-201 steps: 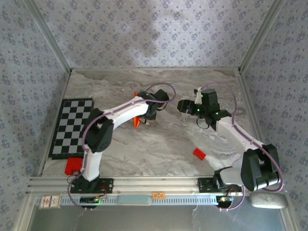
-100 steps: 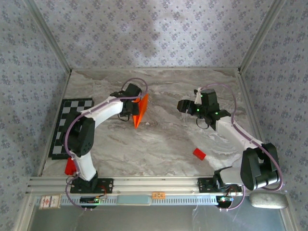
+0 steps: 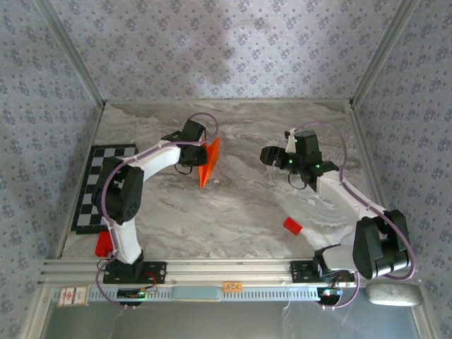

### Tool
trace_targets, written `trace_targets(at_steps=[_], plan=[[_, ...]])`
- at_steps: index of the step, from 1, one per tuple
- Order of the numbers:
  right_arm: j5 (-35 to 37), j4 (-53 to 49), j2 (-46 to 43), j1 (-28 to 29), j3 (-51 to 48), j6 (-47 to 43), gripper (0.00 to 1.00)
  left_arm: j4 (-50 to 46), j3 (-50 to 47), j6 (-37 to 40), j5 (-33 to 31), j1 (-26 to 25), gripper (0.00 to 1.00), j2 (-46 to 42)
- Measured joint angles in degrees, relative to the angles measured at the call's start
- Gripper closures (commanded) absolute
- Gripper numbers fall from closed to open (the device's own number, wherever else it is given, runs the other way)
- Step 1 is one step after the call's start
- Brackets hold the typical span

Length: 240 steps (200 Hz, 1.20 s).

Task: Fold a paper plane with a square sheet of paper (pick it up from the middle)
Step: Turn over the paper at the center of the table.

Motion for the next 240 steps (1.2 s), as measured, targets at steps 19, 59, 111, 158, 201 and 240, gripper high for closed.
trace_targets(at_steps=[19, 59, 111, 158, 201, 240], plan=[[0.00, 0.00, 0.00, 0.00, -0.02, 0.17, 0.22, -0.13, 0.09, 1.68, -1.42, -1.20, 0.95, 0.00], [-0.02, 0.07, 0.00, 0.00, -0.02, 0.42, 0.22, -3.10, 3.15, 5.14, -8.79, -6.86, 0.97, 0.00], [0.96, 0.59, -1.33, -1.53, -1.46, 2.60, 0.22, -7.50, 9.46, 7.69, -20.55, -14.36, 0.97, 1.11], [3.58, 1.73, -4.94, -5.68, -5.57, 7.13, 0.23, -9.88, 11.50, 8.09, -26.75, -18.80, 0.97, 5.55], [4.44, 2.05, -5.88, -7.32, -6.86, 9.68, 0.23, -11.61, 13.84, 8.02, -32.33, -22.93, 0.97, 9.68], [4.59, 2.38, -5.92, -8.17, -7.72, 11.06, 0.23, -12.52, 14.86, 7.19, -33.38, -25.46, 0.91, 11.19]])
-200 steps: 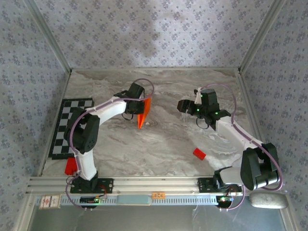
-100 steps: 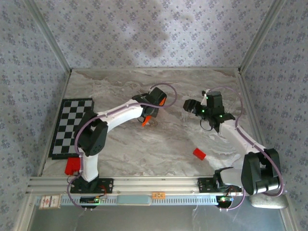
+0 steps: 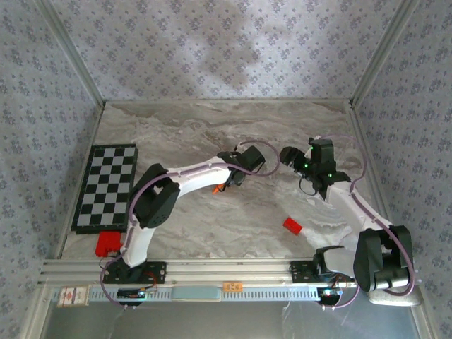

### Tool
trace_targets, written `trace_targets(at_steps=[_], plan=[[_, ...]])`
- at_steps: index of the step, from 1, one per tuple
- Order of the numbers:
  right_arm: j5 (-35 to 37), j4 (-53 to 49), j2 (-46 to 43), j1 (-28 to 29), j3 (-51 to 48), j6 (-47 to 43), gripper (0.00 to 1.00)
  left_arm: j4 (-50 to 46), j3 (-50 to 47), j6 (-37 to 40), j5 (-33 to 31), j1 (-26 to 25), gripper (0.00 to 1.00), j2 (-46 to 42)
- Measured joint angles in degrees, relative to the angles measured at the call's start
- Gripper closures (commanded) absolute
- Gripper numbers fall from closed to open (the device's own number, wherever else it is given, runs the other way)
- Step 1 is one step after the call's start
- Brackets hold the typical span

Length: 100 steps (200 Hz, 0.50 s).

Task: Fold a paper plane with a square sheet of paper (pick it up from the middle)
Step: Turn over the paper at the center of the table.

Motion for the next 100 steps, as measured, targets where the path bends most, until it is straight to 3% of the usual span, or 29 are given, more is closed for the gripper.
trace_targets(at_steps=[52, 100], plan=[[-0.07, 0.63, 0.00, -0.72, -0.50, 1.05, 0.23, -0.50, 0.00, -2.64, 3.91, 0.09, 0.73, 0.96], [-0.24, 0.76, 0.00, -0.72, -0.70, 1.42, 0.23, -0.17, -0.50, -4.92, 12.22, 0.57, 0.51, -0.35]])
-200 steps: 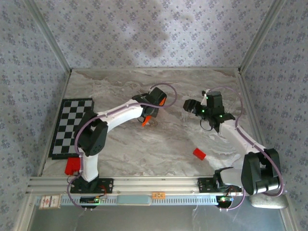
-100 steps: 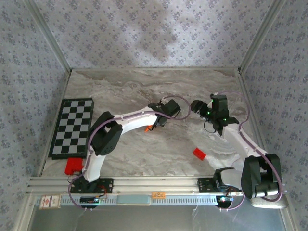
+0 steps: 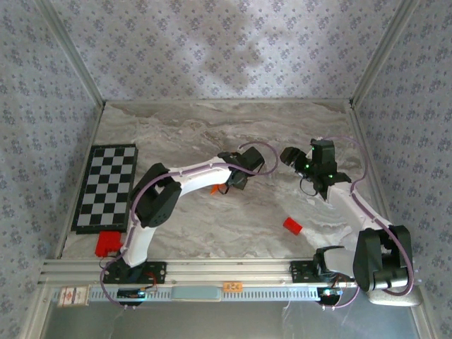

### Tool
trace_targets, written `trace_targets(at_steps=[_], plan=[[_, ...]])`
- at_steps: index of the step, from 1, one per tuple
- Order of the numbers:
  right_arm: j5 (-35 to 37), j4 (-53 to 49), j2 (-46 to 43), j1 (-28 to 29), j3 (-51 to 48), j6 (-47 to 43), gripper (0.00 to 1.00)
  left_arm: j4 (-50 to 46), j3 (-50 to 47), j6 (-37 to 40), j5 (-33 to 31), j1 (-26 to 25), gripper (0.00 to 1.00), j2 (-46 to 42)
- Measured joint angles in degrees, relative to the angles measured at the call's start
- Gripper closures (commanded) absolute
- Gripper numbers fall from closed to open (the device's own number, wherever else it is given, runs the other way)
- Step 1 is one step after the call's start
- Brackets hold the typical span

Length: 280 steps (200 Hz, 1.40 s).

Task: Fold a paper plane with a square sheet of paper (pick it up from the middle)
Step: Turn over the paper at the center of the table, then fold the wing for the fifth time at the center of the table.

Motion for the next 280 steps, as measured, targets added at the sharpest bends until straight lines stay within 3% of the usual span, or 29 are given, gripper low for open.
trace_targets(at_steps=[58, 95, 122, 201, 280], plan=[[-0.81, 0.26, 0.48, -0.11, 0.00, 0.00, 0.21, 8.44, -12.11, -4.02, 16.68, 5.44, 0.45, -15.04], [-2.29, 0.39, 3.43, 0.31, 0.00, -0.04, 0.20, 18.16, -20.92, -8.96, 25.20, 11.56, 0.62, -19.82], [-2.82, 0.63, 4.66, 1.66, 0.02, -0.04, 0.20, 22.14, -24.63, -11.45, 29.03, 12.55, 0.72, -19.65], [-7.65, 4.59, 8.04, 3.91, 0.07, 0.17, 0.21, 26.95, -26.71, -14.73, 30.86, 12.96, 0.89, -15.52], [-10.16, 7.43, 13.09, 10.08, 0.17, 1.77, 0.23, 29.05, -25.92, -18.95, 31.15, 16.74, 0.95, -10.14]])
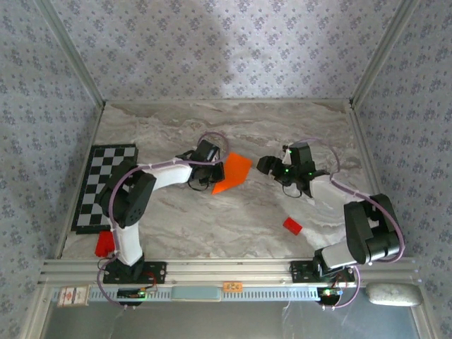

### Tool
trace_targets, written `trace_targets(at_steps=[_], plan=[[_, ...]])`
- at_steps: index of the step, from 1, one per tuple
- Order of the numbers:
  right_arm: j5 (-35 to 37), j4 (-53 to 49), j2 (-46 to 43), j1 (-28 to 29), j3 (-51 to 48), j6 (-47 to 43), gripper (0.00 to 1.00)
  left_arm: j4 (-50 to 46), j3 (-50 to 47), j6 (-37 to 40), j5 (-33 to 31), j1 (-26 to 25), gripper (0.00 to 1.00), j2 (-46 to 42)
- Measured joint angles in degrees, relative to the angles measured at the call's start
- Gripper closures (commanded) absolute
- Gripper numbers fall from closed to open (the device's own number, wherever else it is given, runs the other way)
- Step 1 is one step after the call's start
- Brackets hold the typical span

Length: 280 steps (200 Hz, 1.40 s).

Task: Fold a paper plane with a square sheet of paper (pick it up from the middle)
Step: Fold the wing for the fifth time at the center of the table.

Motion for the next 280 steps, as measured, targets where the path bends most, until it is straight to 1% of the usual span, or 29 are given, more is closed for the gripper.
trace_targets(at_steps=[33, 53, 61, 71, 87, 102, 144, 178, 224, 280], plan=[[-1.29, 1.46, 2.84, 3.15, 0.04, 2.29, 0.25, -0.15, 0.00, -2.54, 0.50, 0.61, 0.96, 1.03], [-1.75, 2.12, 4.22, 5.16, 0.33, 4.02, 0.28, -0.09, -0.02, -4.20, 0.68, 1.22, 0.97, 1.03], [-1.75, 2.32, 4.76, 5.99, 0.66, 4.98, 0.31, -0.04, -0.07, -4.81, 0.68, 1.46, 0.97, 1.03], [-1.70, 2.54, 5.73, 6.97, 1.29, 6.01, 0.38, 0.00, -0.09, -5.66, 0.85, 1.66, 0.97, 1.03], [-1.38, 2.82, 7.43, 8.31, 2.40, 8.70, 0.43, 0.39, -0.44, -7.02, 1.36, 1.99, 0.97, 1.03], [-0.63, 3.04, 8.50, 9.22, 2.84, 11.08, 0.46, 0.92, -0.70, -7.93, 1.70, 2.25, 0.97, 1.03], [1.64, 3.06, 12.52, 11.45, 5.42, 16.72, 0.49, 2.03, -1.33, -9.92, 2.78, 2.43, 0.97, 1.03], [1.86, 3.08, 16.09, 12.61, 7.54, 19.65, 0.51, 3.72, -2.21, -11.10, 4.09, 2.62, 0.98, 1.01], [2.27, 2.38, 16.98, 13.29, 9.05, 20.68, 0.54, 6.32, -4.70, -12.11, 6.43, 2.60, 1.00, 0.09], [3.56, -1.36, 18.73, 13.38, 10.73, 21.40, 0.54, 6.91, -5.64, -13.05, 7.06, 2.60, 1.00, -0.46]])
